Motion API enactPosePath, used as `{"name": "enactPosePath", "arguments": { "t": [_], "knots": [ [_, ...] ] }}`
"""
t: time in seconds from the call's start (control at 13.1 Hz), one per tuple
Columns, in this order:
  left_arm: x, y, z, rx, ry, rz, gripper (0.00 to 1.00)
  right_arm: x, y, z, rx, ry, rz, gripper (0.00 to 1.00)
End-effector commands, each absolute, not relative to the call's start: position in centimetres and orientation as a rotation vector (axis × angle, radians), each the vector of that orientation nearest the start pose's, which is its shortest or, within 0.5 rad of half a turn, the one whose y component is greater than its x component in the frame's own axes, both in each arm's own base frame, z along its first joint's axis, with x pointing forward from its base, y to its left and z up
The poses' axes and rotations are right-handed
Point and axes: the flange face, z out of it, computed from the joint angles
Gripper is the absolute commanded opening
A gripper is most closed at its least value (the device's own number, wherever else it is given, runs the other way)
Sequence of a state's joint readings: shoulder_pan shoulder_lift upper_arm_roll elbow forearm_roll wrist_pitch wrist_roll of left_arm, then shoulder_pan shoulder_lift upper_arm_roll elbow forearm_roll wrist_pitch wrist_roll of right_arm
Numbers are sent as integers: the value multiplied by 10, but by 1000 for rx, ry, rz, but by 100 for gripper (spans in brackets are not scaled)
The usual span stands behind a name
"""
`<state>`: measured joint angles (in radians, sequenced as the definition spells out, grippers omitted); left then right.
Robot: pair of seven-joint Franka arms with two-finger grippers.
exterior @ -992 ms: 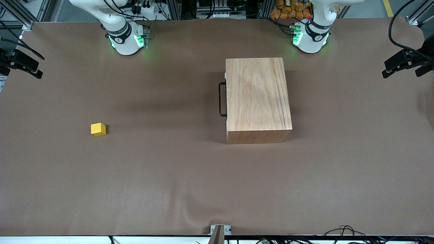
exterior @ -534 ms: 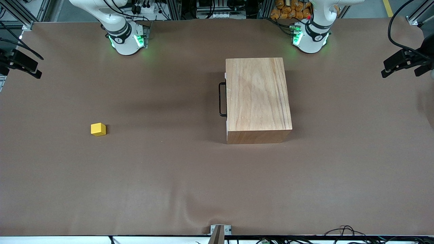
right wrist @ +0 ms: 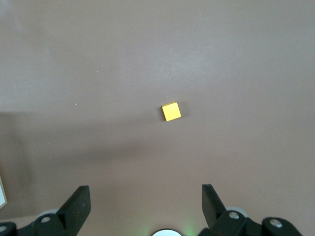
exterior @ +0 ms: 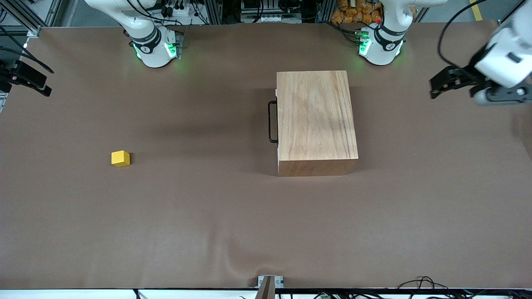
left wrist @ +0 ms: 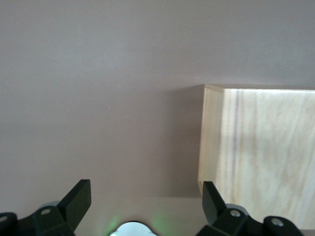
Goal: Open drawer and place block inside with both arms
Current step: 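Move the left gripper over the box toward the black drawer handle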
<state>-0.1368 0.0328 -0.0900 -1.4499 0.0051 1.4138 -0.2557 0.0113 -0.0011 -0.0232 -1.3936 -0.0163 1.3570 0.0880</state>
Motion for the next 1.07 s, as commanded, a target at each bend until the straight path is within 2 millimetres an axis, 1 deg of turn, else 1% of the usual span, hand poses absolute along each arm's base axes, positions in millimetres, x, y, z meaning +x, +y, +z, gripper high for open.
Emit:
{"name": "enactPosePath", "arguments": {
  "t": [0.0,0.08,0.23,0.31,0.38,0.46,0.69,0.76,0.84,0.99],
  "knots": [
    [545,-168,641,-3132,-39,121,100,526,-10,691,-3154,180,59,100],
    [546,-202,633,-3133,-23,124,100,526,-12,691,-3154,185,60,100],
    [544,-266,620,-3127,-162,137,100,526,-12,691,-3152,186,57,100],
    [540,-293,608,-3119,-173,152,100,526,-11,691,-3152,182,57,100],
    [534,-318,601,-3123,-156,136,100,526,-11,691,-3152,182,57,100],
    [526,-338,598,-3128,-159,120,100,527,-9,691,-3153,177,55,100],
    [500,-414,562,-3121,-203,122,100,526,-7,691,-3153,169,57,100],
    [489,-437,555,-3129,-186,100,100,526,-8,691,-3153,174,57,100],
    [478,-459,551,-3127,-141,49,100,526,-9,691,-3153,177,57,100],
    [454,-494,535,-3075,-42,-15,100,526,-10,691,-3152,179,60,100]
  ]
}}
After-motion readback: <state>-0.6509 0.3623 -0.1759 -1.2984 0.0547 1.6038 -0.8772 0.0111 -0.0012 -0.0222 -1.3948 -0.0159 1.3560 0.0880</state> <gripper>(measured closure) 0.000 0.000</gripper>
